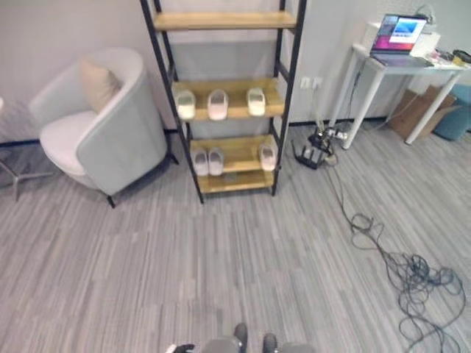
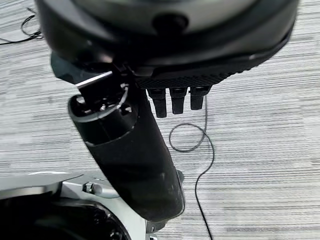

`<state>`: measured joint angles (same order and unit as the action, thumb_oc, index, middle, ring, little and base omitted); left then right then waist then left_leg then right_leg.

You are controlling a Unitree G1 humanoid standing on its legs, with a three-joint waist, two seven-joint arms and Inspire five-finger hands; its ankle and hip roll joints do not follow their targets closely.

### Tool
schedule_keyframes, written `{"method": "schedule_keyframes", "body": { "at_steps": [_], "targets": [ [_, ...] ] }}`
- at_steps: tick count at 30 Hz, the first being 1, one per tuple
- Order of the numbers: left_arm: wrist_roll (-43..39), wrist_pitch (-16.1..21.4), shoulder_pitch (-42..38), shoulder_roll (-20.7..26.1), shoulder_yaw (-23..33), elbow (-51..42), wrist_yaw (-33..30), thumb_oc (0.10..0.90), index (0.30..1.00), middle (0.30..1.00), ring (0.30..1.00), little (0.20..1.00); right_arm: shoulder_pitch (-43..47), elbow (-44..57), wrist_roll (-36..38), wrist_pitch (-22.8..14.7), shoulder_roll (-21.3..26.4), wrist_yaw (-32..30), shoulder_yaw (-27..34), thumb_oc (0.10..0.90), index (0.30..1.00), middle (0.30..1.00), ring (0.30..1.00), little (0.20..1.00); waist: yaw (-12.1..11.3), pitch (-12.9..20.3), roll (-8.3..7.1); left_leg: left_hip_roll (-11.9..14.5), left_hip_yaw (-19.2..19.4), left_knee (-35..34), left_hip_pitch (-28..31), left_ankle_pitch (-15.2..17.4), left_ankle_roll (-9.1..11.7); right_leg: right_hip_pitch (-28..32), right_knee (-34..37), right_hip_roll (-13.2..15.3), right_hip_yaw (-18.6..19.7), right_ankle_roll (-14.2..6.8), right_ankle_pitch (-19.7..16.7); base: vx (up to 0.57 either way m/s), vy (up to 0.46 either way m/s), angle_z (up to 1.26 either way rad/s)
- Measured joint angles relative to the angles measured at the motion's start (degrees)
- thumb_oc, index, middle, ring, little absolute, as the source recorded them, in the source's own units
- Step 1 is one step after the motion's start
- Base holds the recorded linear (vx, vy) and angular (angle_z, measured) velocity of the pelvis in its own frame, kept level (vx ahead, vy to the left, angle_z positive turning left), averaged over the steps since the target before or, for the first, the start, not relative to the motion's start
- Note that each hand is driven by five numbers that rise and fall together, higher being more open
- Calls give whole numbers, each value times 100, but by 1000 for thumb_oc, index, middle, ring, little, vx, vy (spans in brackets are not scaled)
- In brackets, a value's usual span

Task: Arrange the slippers neatly on the shoe rack.

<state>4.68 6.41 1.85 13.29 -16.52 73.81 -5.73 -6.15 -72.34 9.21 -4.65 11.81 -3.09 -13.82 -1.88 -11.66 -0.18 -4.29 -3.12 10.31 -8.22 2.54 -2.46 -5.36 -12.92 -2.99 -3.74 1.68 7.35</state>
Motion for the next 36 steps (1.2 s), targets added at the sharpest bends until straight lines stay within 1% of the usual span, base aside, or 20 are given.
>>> {"method": "schedule_keyframes", "body": {
  "at_steps": [5,12,15,18,20,22,23,24,25,26,27,28,29,30,31,32,33,34,35,36],
  "targets": [
    [2,-3,31,-12,41,41,2,800,900,900,900,900,10,-42,4,-6,-11,4,142,800,900,900,900,900,8,2,-7,-76,44,-292,120,-10,-11,23,134,108,-1,-5,-2,36,15,8],
    [-5,-9,72,-12,65,38,12,800,900,900,900,900,14,-40,4,-3,-10,4,137,800,900,900,900,900,20,4,-17,-73,65,-330,239,-66,-67,165,202,117,-12,-60,-44,-1,-3,-2],
    [-124,-3,-7,-13,65,36,29,800,900,900,900,900,52,-44,3,1,-8,4,137,800,900,900,900,900,22,-10,-33,-65,61,-104,109,-112,-100,98,108,116,-70,-52,-81,1,4,2],
    [-223,-5,-103,13,95,36,34,800,900,900,900,900,189,-49,3,18,-8,5,140,800,900,900,900,900,22,-161,-89,-84,67,128,19,-61,-161,70,-28,124,-86,-46,-17,129,65,1],
    [-229,-16,-170,32,92,44,133,800,900,900,900,900,284,-33,3,58,11,7,165,800,900,900,900,900,20,-322,-120,-85,132,368,-1,113,-296,-71,-592,179,-72,-107,194,171,141,-11],
    [-231,-13,-208,60,109,49,170,800,900,900,900,900,487,-31,-1,67,25,10,79,800,900,900,900,900,-11,-539,-129,-255,210,640,43,379,-481,-614,-1872,193,-27,-342,145,291,97,-47],
    [-242,-47,-239,42,112,77,195,800,900,900,900,900,659,165,-1,88,123,25,139,800,900,900,900,900,29,-799,-63,-160,286,772,208,591,-470,-1295,-3216,456,-60,-644,98,393,-15,-54],
    [-255,-65,-236,27,132,122,209,800,900,900,900,900,634,265,-1,88,135,35,180,800,900,900,900,900,76,-805,-46,-178,322,769,261,618,-465,-1353,-3218,605,-106,-494,192,216,-59,-44],
    [-270,-91,-232,5,196,139,226,800,900,900,900,900,616,299,-1,81,150,34,184,800,900,900,900,900,100,-808,-27,-194,366,752,297,608,-529,-1354,-3080,713,-121,-480,226,383,-169,-14],
    [-418,-100,-203,-12,354,134,230,800,900,900,900,900,611,273,-2,83,179,38,174,800,900,900,900,900,170,-830,32,-178,387,730,422,711,-509,-1376,-2327,868,-66,-552,250,402,-205,-22],
    [-446,-101,-187,13,418,52,229,800,900,900,900,900,573,290,-4,75,184,47,155,800,900,900,900,900,171,-862,-10,-202,405,681,425,738,-439,-1435,-1941,927,-5,-692,220,564,-296,-22],
    [-449,-105,-185,40,551,17,231,800,900,900,900,900,526,293,-4,7,189,72,167,800,900,900,900,900,223,-875,-20,-199,405,629,433,744,-416,-1434,-997,974,60,-733,104,440,-237,-10],
    [-453,-103,-214,75,580,26,233,800,900,900,900,900,466,252,-3,-15,170,106,180,800,900,900,900,900,258,-880,-53,-207,391,601,430,759,-365,-1414,-566,954,183,-774,12,455,-234,27],
    [-450,-124,-267,113,583,139,270,800,900,900,900,900,395,62,-3,54,107,182,234,800,900,900,900,900,358,-860,-95,-224,233,568,528,836,-329,-1291,-94,916,405,-794,-245,452,-224,38],
    [-450,-122,-261,118,554,161,262,800,900,900,900,900,356,-100,-4,109,72,187,258,800,900,900,900,900,356,-836,-105,-216,178,585,606,896,-329,-1251,-169,855,511,-713,-333,439,-252,51],
    [-451,-112,-174,109,545,95,267,800,900,900,900,900,135,-272,-6,174,28,203,284,800,900,900,900,900,333,-684,-95,-126,106,627,704,1119,-225,-1096,-516,694,455,-544,-405,363,-307,31],
    [-456,-92,-43,114,511,93,261,800,900,900,900,900,-5,-341,-5,191,15,213,284,800,900,900,900,900,336,-525,-108,-86,53,784,711,1195,-149,-948,-506,605,473,-470,-451,209,-326,31],
    [-454,-82,-48,46,476,13,279,800,900,900,900,900,-71,-382,-7,200,47,218,288,800,900,900,900,900,409,-448,8,92,28,928,749,1353,-2,-810,-502,361,398,-305,-623,96,-233,51],
    [-442,-227,-81,60,179,-39,228,800,900,900,900,900,-61,-397,11,270,31,182,284,800,900,900,900,900,511,-433,27,210,188,2231,115,1257,167,-680,-481,395,191,-118,-567,163,-352,76],
    [-405,-168,-160,191,-323,-441,224,800,900,900,900,900,-71,-400,14,303,23,195,284,800,900,900,900,900,470,-441,26,530,515,4174,-932,484,37,-627,-443,357,-103,47,-519,150,-253,69]
  ]
}}
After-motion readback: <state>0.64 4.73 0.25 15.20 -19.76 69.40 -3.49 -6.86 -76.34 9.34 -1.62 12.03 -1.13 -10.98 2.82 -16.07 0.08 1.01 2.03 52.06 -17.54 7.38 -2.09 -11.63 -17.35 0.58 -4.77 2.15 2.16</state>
